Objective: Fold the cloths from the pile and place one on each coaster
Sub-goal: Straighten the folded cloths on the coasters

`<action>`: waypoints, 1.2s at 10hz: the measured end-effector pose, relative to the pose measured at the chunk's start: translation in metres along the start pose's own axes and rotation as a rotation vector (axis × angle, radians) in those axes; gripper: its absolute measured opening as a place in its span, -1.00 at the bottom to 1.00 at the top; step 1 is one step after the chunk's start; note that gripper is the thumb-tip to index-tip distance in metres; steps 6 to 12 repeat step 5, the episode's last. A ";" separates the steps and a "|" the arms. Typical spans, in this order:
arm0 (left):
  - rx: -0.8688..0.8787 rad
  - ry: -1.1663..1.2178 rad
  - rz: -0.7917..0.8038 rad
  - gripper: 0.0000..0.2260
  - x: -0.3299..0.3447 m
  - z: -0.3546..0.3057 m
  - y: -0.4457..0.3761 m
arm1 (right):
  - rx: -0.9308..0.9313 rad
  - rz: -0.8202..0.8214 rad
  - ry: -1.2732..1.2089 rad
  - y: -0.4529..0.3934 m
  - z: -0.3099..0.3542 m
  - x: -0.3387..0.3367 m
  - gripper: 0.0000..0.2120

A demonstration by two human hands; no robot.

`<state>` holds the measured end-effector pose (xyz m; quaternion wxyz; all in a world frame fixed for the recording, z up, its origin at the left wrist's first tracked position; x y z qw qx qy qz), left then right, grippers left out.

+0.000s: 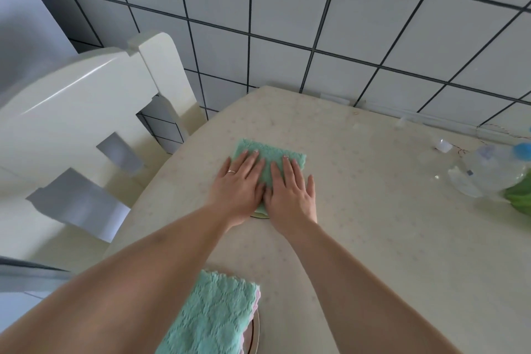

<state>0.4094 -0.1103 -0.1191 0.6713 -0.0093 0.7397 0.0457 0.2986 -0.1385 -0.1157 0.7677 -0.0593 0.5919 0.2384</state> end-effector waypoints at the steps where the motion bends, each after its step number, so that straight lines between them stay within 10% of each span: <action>1: -0.025 -0.007 0.021 -0.29 0.002 0.008 0.002 | 0.023 -0.009 0.034 0.003 -0.013 0.002 -0.42; 4: -0.116 0.030 0.258 -0.41 -0.015 0.010 0.009 | 0.082 0.247 0.164 0.006 -0.020 -0.025 -0.35; 12: -0.206 0.264 0.273 -0.50 -0.044 0.008 0.010 | 0.108 0.209 0.167 0.012 -0.018 -0.063 -0.42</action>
Point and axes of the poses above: each hand's wrist, its own y-axis away from the middle knuckle, its own x-axis out of the palm, z = x × y, the point moved 5 cm from there along -y, towards the middle knuckle, and after that the axes turned 2 degrees about -y, right-handed, at the moved point
